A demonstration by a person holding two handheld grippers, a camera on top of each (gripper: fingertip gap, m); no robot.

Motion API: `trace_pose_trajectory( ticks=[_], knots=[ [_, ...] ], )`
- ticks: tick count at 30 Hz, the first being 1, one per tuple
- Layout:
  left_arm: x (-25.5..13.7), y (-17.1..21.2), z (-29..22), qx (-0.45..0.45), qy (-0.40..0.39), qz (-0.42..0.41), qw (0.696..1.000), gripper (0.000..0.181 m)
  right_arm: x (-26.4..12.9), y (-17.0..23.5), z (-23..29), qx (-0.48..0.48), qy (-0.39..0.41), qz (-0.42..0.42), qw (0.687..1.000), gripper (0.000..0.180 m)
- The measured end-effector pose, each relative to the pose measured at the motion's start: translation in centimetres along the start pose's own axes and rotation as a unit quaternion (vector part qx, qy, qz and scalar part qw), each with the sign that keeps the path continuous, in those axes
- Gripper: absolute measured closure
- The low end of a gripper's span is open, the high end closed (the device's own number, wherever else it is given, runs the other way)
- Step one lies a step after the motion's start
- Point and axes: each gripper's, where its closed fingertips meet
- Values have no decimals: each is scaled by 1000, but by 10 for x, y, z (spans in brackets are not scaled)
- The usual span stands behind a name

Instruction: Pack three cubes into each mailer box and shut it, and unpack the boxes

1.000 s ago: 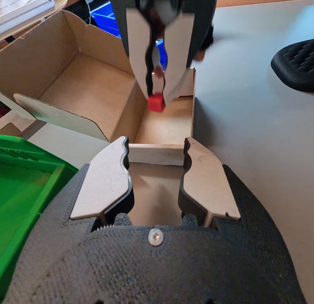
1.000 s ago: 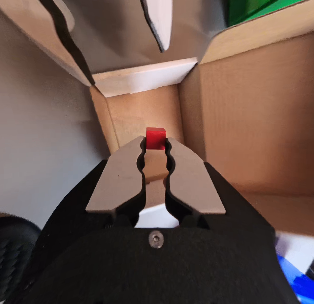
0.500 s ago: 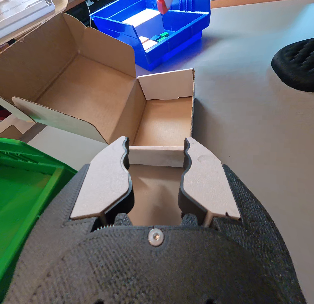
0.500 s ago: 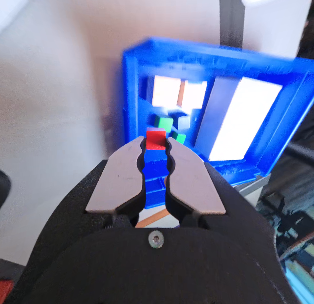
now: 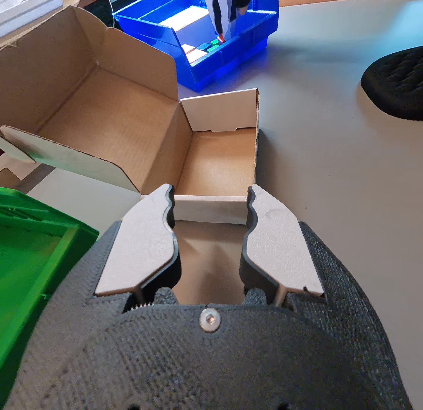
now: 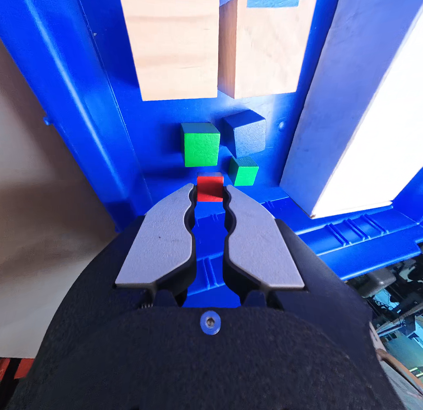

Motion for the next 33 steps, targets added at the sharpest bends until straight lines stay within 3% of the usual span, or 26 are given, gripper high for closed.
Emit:
trace_pose_trajectory(
  ticks=[14, 18, 23, 27, 33],
  knots=[
    [0, 0, -1, 1, 1, -1, 1000, 121, 18, 6, 2, -1, 3, 20, 1000, 158],
    [-1, 0, -1, 1, 1, -1, 1000, 120, 8, 1, -3, 7, 18, -11, 1000, 153],
    [-3, -4, 3, -27, 5, -19, 999, 120, -49, -43, 1, 52, 7, -184, 981, 151],
    [-12, -12, 20, -101, 6, -63, 993, 120, -114, -94, 41, 84, -82, -383, 916, 151],
    [-14, -18, 57, -150, -33, -94, 984, 125, -147, -144, 94, 92, -106, -494, 858, 151]
  ],
)
Point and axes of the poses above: each gripper's, where its closed fingertips meet, x out along the fingers, y out of its underside, z = x × y across the jaws, and after that the axes turned 5 degrees about y, right-handed
